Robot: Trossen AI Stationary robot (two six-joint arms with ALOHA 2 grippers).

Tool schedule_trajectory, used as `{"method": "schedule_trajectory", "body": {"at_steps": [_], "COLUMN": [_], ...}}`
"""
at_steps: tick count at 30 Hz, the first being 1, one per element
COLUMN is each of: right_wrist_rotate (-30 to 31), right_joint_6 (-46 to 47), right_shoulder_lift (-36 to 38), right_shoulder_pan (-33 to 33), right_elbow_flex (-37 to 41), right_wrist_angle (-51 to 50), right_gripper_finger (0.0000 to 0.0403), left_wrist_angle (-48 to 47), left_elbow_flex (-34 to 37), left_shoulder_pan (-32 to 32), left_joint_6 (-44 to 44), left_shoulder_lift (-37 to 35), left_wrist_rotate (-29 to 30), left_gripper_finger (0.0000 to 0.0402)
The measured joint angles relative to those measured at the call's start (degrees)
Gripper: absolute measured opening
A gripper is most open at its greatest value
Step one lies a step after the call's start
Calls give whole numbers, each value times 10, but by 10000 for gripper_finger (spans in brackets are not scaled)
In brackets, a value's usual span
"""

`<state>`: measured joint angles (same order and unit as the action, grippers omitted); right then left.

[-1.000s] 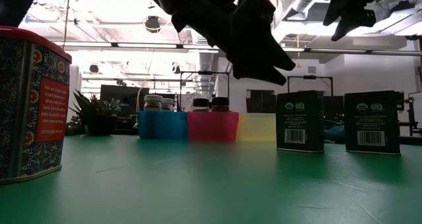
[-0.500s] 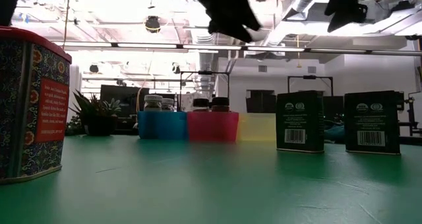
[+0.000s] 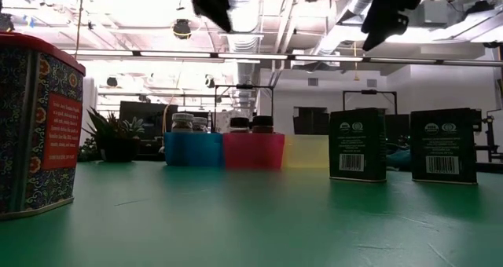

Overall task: Sort spices by type
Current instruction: Put the top red seasoning can into the orange bin

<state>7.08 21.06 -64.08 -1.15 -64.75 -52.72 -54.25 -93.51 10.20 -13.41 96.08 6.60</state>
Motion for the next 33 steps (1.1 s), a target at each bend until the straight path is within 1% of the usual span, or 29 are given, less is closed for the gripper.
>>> {"method": "schedule_trajectory", "body": {"at_steps": [5, 8, 12, 16, 20, 22, 26, 29, 33], "right_wrist_rotate": [0, -1, 0, 0, 0, 0, 0, 0, 0], "right_joint_6": [-28, -38, -49, -50, -50, -50, -47, -46, -46], "right_shoulder_lift": [1, 4, 3, 3, 3, 3, 3, 3, 3], "right_shoulder_pan": [1, -6, -14, -17, -15, -15, -15, -14, -12], "right_elbow_flex": [0, 0, 0, 0, 0, 0, 0, 0, 0], "right_wrist_angle": [16, 32, 51, 67, 75, 82, 89, 88, 87], "right_gripper_finger": [284, 284, 284, 284, 284, 284, 284, 284, 284], "left_wrist_angle": [-123, -185, -223, -223, -217, -196, -157, -149, -110], "left_elbow_flex": [0, 0, 0, 0, 0, 8, 69, 105, 138], "left_shoulder_pan": [70, 107, 153, 188, 213, 224, 248, 255, 270], "left_joint_6": [-107, -179, -242, -320, -393, -403, -416, -432, -407], "left_shoulder_lift": [-33, -41, -41, -41, -41, -34, -31, -31, -32], "left_wrist_rotate": [1, -3, -28, -29, -29, -33, -38, -37, -34], "left_gripper_finger": [203, 203, 203, 208, 233, 249, 273, 279, 279]}}
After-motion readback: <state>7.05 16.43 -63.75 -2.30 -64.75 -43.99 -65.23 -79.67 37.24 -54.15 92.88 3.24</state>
